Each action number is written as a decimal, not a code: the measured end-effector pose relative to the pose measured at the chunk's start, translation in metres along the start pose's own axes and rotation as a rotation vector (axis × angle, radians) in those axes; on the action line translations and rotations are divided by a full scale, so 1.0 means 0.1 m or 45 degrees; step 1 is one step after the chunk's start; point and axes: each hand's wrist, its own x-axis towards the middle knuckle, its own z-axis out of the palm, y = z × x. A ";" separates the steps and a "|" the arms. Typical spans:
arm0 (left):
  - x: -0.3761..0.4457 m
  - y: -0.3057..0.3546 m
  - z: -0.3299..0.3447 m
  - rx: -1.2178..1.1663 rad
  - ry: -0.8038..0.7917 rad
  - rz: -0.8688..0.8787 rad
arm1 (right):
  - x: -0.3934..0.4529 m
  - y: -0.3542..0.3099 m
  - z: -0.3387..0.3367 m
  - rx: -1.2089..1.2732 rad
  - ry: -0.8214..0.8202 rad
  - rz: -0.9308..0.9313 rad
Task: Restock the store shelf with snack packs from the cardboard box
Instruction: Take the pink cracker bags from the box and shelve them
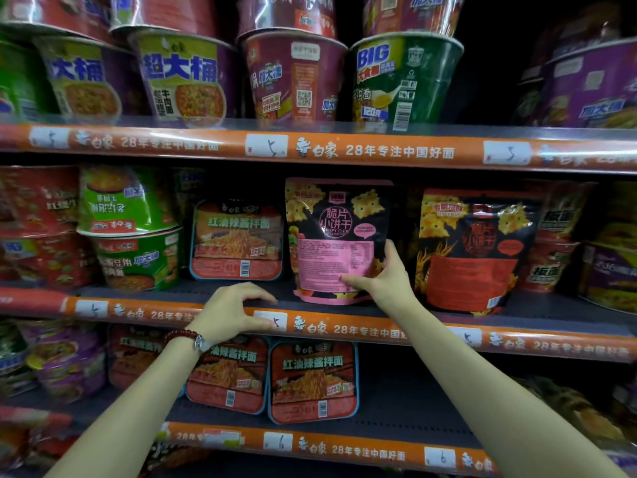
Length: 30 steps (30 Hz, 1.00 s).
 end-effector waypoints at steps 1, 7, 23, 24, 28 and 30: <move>0.00 0.00 0.00 0.001 0.005 -0.001 | 0.00 -0.01 0.01 -0.031 0.002 -0.001; -0.02 0.02 0.01 0.012 0.006 -0.007 | 0.03 -0.01 -0.02 -0.185 0.057 0.108; -0.04 0.18 -0.05 0.109 -0.046 -0.046 | -0.21 -0.04 -0.17 -0.400 0.052 0.260; -0.03 0.20 -0.05 0.136 -0.053 -0.047 | -0.23 -0.03 -0.18 -0.429 0.046 0.259; -0.02 0.30 -0.04 0.292 -0.099 -0.039 | -0.31 0.00 -0.23 -0.586 0.022 0.222; -0.02 0.37 -0.01 0.333 -0.099 -0.028 | -0.37 0.00 -0.26 -0.666 0.005 0.178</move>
